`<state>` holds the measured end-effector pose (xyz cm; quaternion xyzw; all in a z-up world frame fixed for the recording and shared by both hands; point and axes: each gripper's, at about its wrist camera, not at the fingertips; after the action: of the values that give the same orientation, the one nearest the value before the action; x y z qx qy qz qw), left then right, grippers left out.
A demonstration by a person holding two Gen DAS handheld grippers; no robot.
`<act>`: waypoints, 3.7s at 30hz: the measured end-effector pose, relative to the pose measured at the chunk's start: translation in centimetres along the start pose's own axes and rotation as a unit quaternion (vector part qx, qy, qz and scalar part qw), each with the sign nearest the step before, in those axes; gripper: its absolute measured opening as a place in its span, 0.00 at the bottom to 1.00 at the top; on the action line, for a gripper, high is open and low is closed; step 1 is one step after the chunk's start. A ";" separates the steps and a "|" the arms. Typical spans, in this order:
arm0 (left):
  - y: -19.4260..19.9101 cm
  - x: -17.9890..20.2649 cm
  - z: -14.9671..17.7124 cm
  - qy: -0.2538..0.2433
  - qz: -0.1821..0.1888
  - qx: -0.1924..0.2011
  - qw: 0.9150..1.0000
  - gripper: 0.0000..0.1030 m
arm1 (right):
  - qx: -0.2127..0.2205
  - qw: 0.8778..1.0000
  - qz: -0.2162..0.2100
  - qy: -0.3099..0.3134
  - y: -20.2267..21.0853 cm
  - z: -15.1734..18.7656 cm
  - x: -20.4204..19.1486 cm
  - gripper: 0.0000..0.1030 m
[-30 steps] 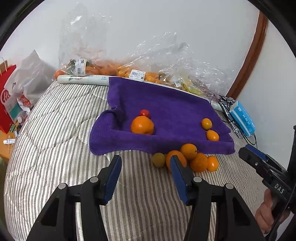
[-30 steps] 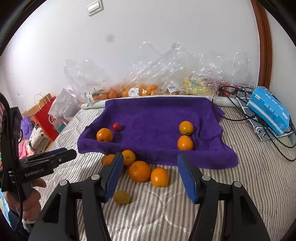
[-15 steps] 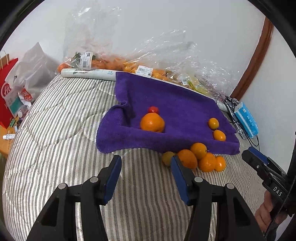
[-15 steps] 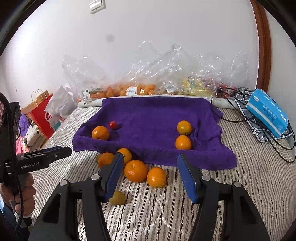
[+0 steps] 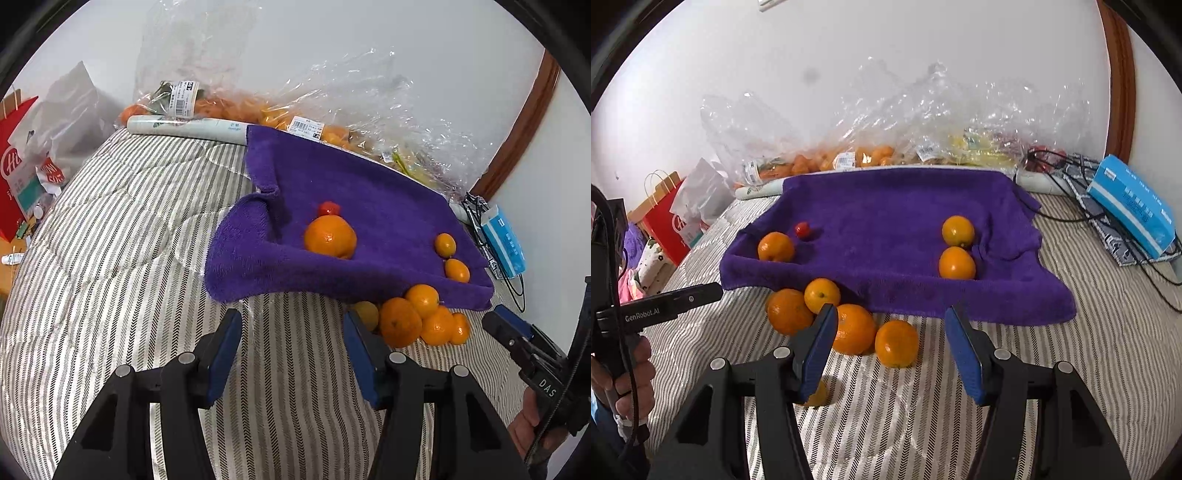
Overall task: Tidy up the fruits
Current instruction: 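Move both open tools toward the fruit in front of the towel, then close right tool on an orange while left closes on greenish-yellow fruit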
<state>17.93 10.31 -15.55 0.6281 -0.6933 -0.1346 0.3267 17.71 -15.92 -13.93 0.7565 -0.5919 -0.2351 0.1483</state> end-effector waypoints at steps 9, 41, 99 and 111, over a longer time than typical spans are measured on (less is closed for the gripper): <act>-0.5 -0.3 0.0 0.004 0.001 -0.002 1.000 0.53 | -0.039 0.999 0.006 0.003 -2.4 1.8 0.5 0.34; -4.1 4.6 1.9 -0.076 0.017 -0.025 0.997 0.50 | -0.047 0.999 0.001 -0.005 -3.5 2.9 3.2 0.31; -4.7 5.4 2.2 -0.059 0.052 -0.016 0.997 0.24 | -0.047 0.999 -0.003 -0.010 -3.7 2.9 3.3 0.32; -4.7 5.5 1.7 -0.065 0.037 0.007 0.997 0.25 | -0.046 0.999 -0.003 -0.011 -3.6 2.9 3.3 0.32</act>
<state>20.57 3.89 -18.04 0.5937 -0.7370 -0.1583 0.2815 19.78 -18.06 -18.86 0.7482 -0.5794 -0.2713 0.1759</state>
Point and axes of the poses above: each gripper's, at about its wrist camera, not at the fingertips, and y roughly against the way its jaws point, x to its right, z to its underside, and after that the axes turned 14 degrees about x, right-handed
